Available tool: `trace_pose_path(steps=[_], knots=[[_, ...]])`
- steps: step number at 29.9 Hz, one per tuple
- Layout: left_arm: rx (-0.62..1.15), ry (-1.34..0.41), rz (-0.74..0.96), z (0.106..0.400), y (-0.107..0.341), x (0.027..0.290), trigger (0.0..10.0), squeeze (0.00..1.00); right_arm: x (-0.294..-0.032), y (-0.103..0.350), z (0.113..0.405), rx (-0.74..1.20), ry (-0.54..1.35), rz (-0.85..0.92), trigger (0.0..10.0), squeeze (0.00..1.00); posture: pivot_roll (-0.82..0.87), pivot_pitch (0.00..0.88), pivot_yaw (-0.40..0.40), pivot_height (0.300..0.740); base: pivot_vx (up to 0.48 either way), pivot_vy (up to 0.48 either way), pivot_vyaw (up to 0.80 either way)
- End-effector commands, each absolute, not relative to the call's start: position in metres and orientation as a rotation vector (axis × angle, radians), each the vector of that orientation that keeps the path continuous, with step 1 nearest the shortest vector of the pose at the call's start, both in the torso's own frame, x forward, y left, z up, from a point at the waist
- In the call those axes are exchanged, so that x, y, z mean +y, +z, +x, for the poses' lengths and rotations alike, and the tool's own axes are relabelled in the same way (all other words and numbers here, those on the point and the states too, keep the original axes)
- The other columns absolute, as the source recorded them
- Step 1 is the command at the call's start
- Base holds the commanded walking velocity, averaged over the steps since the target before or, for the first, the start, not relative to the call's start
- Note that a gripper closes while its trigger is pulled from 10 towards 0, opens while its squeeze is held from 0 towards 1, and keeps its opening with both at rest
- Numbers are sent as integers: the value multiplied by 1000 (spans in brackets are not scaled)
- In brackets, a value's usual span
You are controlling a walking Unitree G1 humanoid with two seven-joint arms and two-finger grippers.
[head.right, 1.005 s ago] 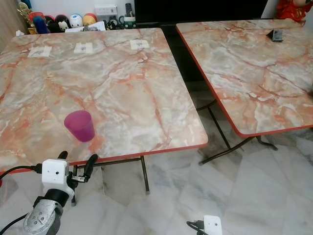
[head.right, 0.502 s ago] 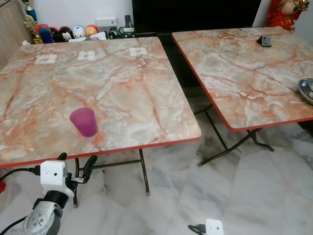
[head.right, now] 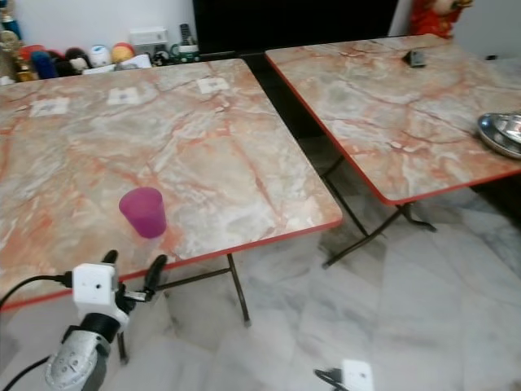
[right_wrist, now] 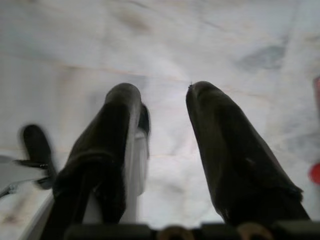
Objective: Setting the table
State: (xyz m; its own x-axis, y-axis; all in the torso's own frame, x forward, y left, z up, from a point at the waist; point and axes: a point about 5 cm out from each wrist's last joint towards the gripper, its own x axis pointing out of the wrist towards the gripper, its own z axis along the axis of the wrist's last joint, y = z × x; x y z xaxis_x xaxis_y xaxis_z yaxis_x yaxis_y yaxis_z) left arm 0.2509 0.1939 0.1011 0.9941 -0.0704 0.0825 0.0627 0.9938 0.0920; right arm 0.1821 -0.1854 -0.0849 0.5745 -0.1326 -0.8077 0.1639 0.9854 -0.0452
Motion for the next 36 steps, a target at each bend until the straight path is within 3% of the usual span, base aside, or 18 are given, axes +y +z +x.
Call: trace_pose_path(steps=[1,36], knots=[[-87,-69,88,249,101,193,10000,0,-183,-86,181,951,-170,43,10000,0,63,120,-13,740,0,0,0],[-100,-86,84,250,104,188,10000,0,-186,-87,178,950,-175,42,10000,0,67,131,-13,740,7,0,0]])
